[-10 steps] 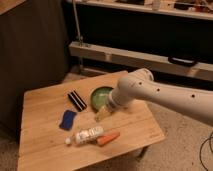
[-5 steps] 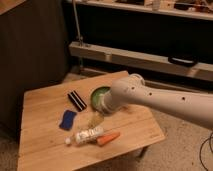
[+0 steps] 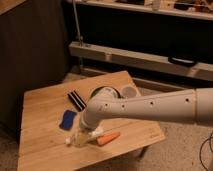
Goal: Place the bottle in the ceramic bowl
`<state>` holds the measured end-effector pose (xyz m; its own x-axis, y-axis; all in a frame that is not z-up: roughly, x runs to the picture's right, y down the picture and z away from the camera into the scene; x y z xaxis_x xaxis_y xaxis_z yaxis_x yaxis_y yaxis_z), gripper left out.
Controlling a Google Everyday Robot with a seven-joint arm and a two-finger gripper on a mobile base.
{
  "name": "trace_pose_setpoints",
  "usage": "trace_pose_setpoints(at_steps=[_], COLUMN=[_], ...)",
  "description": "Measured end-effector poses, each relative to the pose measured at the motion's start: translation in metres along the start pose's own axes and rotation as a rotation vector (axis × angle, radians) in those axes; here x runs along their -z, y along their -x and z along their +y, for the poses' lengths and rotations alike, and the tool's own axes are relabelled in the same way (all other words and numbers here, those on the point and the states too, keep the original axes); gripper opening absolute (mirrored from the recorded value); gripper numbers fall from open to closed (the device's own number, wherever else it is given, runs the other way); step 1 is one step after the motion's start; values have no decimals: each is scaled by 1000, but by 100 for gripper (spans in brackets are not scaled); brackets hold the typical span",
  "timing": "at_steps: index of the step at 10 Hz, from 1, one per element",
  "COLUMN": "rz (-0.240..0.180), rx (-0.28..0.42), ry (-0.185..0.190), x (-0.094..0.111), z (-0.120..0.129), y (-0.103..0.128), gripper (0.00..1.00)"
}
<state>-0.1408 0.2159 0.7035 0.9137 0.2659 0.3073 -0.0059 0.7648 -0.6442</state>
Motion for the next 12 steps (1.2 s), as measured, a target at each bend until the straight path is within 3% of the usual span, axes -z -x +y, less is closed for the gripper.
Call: trace_pose_setpoints(at_steps=[1, 5, 10, 12], rz=[14, 40, 87, 95], rx=[22, 42, 65, 68], ry=[5, -29, -35, -32], x=[-14, -25, -51, -55], z=[-5, -26, -27, -27], y=[-3, -17, -37, -42], gripper=[80, 80, 80, 71])
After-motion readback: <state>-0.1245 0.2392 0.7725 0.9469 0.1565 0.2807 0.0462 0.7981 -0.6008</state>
